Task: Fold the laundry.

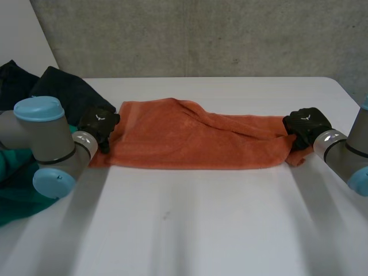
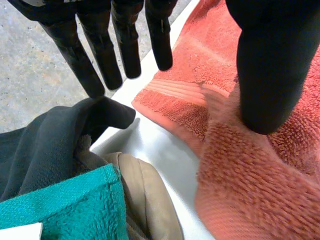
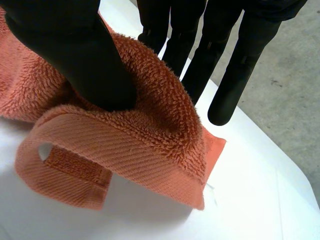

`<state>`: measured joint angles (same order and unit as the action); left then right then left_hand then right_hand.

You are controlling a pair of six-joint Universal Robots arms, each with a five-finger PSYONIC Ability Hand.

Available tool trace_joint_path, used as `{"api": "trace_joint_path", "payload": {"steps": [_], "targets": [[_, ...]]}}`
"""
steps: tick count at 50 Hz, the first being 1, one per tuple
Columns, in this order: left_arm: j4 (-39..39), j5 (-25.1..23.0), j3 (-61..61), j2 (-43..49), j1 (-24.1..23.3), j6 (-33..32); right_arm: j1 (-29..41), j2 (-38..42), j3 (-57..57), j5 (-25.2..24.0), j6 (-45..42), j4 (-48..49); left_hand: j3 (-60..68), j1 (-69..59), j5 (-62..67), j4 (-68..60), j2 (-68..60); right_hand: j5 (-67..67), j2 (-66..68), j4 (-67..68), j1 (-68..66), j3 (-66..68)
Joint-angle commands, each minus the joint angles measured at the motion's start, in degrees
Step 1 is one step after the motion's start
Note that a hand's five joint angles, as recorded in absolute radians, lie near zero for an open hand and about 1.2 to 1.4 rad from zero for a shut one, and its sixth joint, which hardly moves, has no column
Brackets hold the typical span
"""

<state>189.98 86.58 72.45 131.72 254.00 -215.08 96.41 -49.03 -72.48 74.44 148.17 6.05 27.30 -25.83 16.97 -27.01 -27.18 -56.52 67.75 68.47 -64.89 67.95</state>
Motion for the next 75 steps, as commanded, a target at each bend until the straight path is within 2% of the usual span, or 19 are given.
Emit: {"api": "trace_joint_path", "payload": {"steps": [1, 7, 13, 16, 20, 21, 28, 33, 39, 44, 52, 54, 58, 63, 67, 75], "targets": [[-3.9, -0.1, 2.2, -4.4, 0.4, 0.3, 0.3, 0.1, 0.1, 1.8, 0.2, 1.2, -2.5, 1.0, -2.1, 2.2, 2.3, -13.5, 12.2, 11.5, -15.1, 12.1], [-10.2, -5.6, 8.7, -15.8, 0.8, 1.8, 0.2, -0.3, 0.1, 2.0, 1.2, 1.3, 16.2, -17.7, 16.5, -16.5, -16.3, -13.5, 12.2, 11.5, -15.1, 12.1], [-13.7, -9.9, 13.4, -16.8, 3.4, 1.1, 0.4, 0.0, 0.2, 2.1, 1.2, 1.2, 33.0, -34.5, 33.4, -33.3, -33.1, -13.5, 12.2, 11.5, -15.1, 12.1], [-13.9, -11.2, 14.6, -16.4, 4.7, 0.1, 0.4, 0.1, 0.2, 2.0, 1.2, 1.2, 32.4, -33.8, 32.7, -32.7, -32.5, -13.5, 12.2, 11.5, -15.1, 12.1], [-13.6, -12.2, 14.5, -13.7, 6.8, -3.2, 0.7, 0.2, 0.2, 1.9, 1.1, 1.2, 23.1, -24.6, 23.5, -23.4, -23.3, -13.5, 12.2, 11.5, -15.1, 12.1], [-13.4, -12.1, 13.9, -12.5, 7.3, -4.8, 0.8, 0.2, 0.2, 1.9, 1.1, 1.2, 17.6, -19.1, 18.0, -17.9, -17.7, -13.5, 12.2, 11.5, -15.1, 12.1], [-12.4, -9.2, 9.6, -8.1, 7.8, -8.1, 1.4, 0.2, -0.3, 1.8, 0.6, 1.0, 4.6, -6.1, 5.0, -4.9, -4.7, -13.5, 12.2, 11.5, -15.1, 12.1], [-10.8, -8.1, 6.6, -6.0, 7.0, -8.7, 1.4, 0.2, -0.4, 1.8, 0.4, 1.1, 2.1, -3.6, 2.4, -2.4, -2.2, -13.5, 12.2, 11.5, -15.1, 12.1], [-10.6, -7.0, 2.3, -2.7, 6.3, -11.2, 1.2, 0.3, -0.3, 1.8, 0.4, 1.1, 2.2, -3.7, 2.6, -2.5, -2.4, -13.5, 12.2, 11.5, -15.1, 12.1], [-10.1, -7.0, -1.3, 0.4, 5.9, -15.1, 1.1, 0.5, 0.0, 1.4, 0.4, 1.1, 11.0, -12.5, 11.3, -11.3, -11.1, -13.5, 12.2, 11.5, -15.1, 12.1], [-7.8, -7.2, -6.8, 4.5, 5.2, -17.5, 0.9, 0.4, 0.0, 1.4, 0.6, 1.1, 23.7, -25.2, 24.1, -24.0, -23.9, -13.5, 12.2, 11.5, -15.1, 12.1], [-8.0, -7.3, -7.6, 5.1, 5.1, -17.2, 0.8, 0.4, 0.0, 1.4, 0.6, 1.1, 28.0, -29.4, 28.3, -28.3, -28.1, -13.5, 12.2, 11.5, -15.1, 12.1], [-9.9, -8.6, -8.6, 5.5, 4.6, -16.3, 0.5, 0.1, 0.1, 1.5, 0.7, 0.7, 52.7, -54.1, 53.0, -52.9, -52.8, -13.5, 12.2, 11.5, -15.1, 12.1], [-13.8, -10.1, -7.3, 2.8, 4.0, -14.0, 0.4, -1.6, 0.6, 1.1, 0.5, -1.0, 52.7, -54.2, 53.0, -53.0, -52.8, -13.5, 12.2, 11.5, -15.1, 12.1], [-14.7, -11.3, -3.8, -3.0, 4.5, -10.5, -0.7, -4.3, 1.7, -0.3, 0.3, -5.7, 52.7, -54.2, 53.0, -53.0, -52.8, -13.5, 12.2, 11.5, -15.1, 12.1], [-15.9, -13.0, 6.0, -19.5, 7.0, -2.4, -4.1, -8.6, 10.5, -3.7, -5.4, -25.2, 52.7, -54.2, 53.0, -53.0, -52.8, -13.5, 12.2, 11.5, -15.1, 12.1]]}}
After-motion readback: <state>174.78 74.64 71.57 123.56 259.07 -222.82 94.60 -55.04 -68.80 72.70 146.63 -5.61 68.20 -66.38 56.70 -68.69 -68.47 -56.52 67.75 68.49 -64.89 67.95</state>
